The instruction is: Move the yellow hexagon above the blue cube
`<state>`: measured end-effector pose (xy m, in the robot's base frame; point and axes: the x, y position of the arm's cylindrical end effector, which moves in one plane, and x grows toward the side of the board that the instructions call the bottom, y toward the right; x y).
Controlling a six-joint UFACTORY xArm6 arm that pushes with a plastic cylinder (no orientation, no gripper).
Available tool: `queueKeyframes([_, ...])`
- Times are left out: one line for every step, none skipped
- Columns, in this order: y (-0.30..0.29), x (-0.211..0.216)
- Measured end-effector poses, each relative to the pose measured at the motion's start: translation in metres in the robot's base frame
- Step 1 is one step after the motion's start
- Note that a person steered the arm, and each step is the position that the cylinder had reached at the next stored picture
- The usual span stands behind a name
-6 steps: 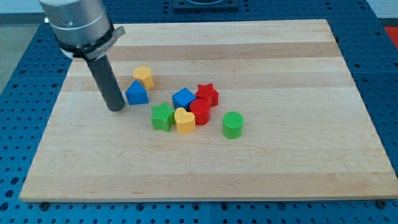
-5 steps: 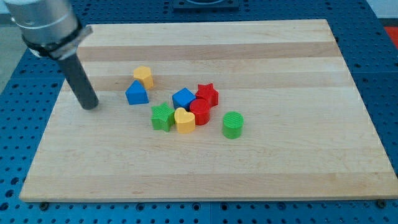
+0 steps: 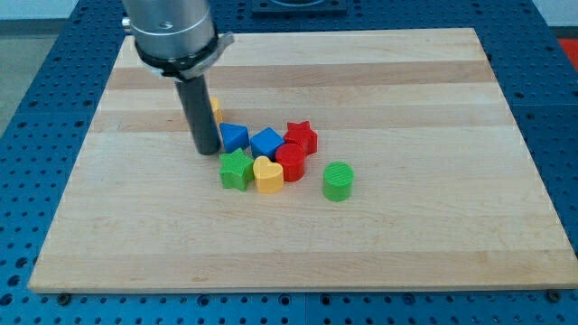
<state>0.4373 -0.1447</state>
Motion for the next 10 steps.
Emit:
queueKeyframes([-0.059,-0.024])
queueKeyframes([-0.056,-0.042])
queueKeyframes([-0.027,-0.048])
queueKeyframes([-0.038,-0.058])
queueKeyframes([0.014,-0.068])
queueKeyframes([0.057,-0.038])
queueKeyframes([0.048,-0.047])
queueKeyframes([0.051,-0.068])
queueKeyframes([0.125,-0.075])
queueKeyframes([0.227,-0.067])
